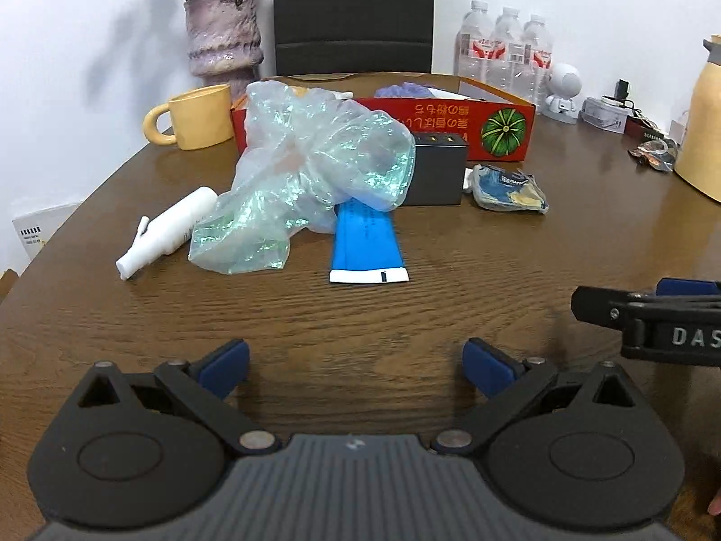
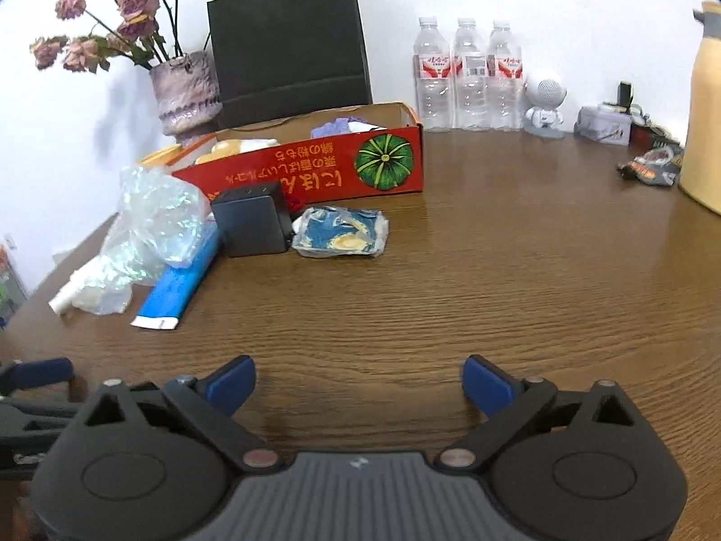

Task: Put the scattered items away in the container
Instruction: 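Withdraw both tools from the box back over the table items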

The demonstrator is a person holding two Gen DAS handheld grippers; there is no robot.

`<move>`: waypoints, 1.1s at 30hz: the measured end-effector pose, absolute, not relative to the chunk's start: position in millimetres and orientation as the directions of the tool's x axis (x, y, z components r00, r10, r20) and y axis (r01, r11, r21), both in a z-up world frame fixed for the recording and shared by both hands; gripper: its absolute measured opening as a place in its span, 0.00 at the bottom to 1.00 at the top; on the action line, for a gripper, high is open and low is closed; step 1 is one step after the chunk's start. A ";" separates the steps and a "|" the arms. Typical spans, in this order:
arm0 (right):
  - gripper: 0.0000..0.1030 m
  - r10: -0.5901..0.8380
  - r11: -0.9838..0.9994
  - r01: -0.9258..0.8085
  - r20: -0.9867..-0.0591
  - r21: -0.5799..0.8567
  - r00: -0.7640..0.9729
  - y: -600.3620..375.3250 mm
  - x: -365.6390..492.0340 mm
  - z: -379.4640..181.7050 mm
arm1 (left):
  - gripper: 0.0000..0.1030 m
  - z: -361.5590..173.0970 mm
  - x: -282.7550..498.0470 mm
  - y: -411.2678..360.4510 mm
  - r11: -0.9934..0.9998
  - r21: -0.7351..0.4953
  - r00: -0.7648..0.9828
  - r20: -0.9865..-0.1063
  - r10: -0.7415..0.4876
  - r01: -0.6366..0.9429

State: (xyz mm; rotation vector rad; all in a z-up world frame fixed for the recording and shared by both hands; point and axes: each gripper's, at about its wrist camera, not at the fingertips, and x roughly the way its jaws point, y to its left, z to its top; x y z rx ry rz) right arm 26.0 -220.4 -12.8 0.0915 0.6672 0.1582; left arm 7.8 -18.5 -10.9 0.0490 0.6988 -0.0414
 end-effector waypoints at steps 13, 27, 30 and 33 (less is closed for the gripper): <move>1.00 0.079 0.996 -0.083 -0.641 0.023 0.763 -209.5 32.9 -16.1 | 1.00 -12.7 11.9 -18.4 0.999 0.015 0.765 -0.643 -0.025 0.045; 1.00 0.083 0.996 -0.090 -0.641 0.022 0.763 -208.6 31.5 -15.3 | 1.00 -12.9 12.1 -18.4 0.999 0.015 0.765 -0.643 -0.025 0.045; 1.00 0.087 0.995 -0.095 -0.641 0.023 0.763 -208.4 30.4 -15.3 | 1.00 -12.9 12.2 -18.4 0.999 0.015 0.766 -0.643 -0.024 0.043; 1.00 0.089 0.995 -0.097 -0.641 0.023 0.762 -208.0 30.4 -15.4 | 1.00 -13.0 12.2 -18.4 0.999 0.015 0.766 -0.643 -0.024 0.043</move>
